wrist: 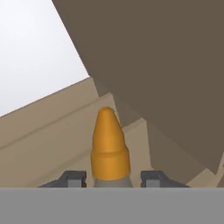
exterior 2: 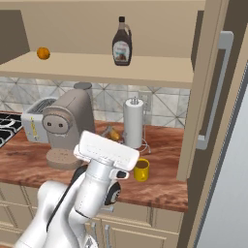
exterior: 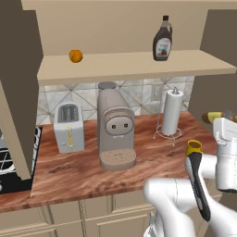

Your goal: Pick the syrup bottle and honey bottle from the cabinet and place them next to the mug.

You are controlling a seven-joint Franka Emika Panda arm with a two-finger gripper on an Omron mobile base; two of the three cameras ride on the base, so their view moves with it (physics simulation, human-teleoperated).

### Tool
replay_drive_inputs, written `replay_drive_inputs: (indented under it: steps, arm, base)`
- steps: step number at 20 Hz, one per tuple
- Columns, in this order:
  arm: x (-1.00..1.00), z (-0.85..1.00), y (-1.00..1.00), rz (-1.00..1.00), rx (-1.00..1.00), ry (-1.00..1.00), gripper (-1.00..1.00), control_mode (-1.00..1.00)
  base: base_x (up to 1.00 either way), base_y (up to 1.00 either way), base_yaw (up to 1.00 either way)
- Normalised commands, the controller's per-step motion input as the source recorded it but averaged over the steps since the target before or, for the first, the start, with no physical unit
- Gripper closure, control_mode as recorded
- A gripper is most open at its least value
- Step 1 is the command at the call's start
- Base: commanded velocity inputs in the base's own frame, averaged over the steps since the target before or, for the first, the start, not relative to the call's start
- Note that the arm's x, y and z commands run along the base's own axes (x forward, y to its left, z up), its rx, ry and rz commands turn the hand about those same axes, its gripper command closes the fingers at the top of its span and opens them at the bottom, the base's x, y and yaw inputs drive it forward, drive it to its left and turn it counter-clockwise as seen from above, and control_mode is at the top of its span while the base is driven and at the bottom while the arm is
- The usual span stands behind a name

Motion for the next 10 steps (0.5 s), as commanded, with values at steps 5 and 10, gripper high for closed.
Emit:
replay_drive_inputs:
  steps: [5, 10]
  arm:
    - [-0.10, -0.29, 0.00, 0.04, -0.04, 0.12, 1.00, -1.00]
    - [-0.45, -1.00, 0.15, 0.21, -0.48, 0.27, 1.00, -1.00]
  base:
    - [0.00, 0.00, 0.00]
    - [0.00, 0.00, 0.00]
